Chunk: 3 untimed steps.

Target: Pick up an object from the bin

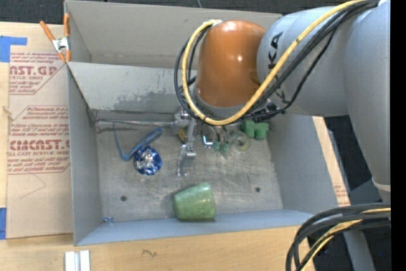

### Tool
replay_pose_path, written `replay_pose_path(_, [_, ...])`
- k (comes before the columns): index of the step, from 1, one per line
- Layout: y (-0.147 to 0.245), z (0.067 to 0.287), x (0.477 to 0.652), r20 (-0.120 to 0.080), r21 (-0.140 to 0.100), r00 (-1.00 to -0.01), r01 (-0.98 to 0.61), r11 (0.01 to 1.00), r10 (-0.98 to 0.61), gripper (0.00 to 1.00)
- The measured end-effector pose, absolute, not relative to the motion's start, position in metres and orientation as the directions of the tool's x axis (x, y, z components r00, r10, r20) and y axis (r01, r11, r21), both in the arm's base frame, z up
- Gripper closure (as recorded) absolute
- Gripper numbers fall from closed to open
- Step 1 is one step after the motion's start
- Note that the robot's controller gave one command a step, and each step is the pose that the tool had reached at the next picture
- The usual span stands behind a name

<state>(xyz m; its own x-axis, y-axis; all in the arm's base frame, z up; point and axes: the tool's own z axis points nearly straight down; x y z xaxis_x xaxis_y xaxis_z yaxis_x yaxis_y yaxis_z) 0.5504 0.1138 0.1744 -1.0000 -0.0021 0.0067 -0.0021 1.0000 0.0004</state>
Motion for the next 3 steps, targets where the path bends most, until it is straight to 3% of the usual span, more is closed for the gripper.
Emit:
replay_pose_path(1, [0.156,0.072,0.558,-0.007,0.0,-0.972,-0.233,0.972,-0.233,0.0])
replay_pose_path(2, [0.156,0.074,0.558,-0.008,0.002,-0.973,-0.232,0.973,-0.232,1.0])
replay_pose_path(3, [0.158,0.231,0.558,-0.011,-0.001,-0.92,-0.392,0.92,-0.392,1.0])
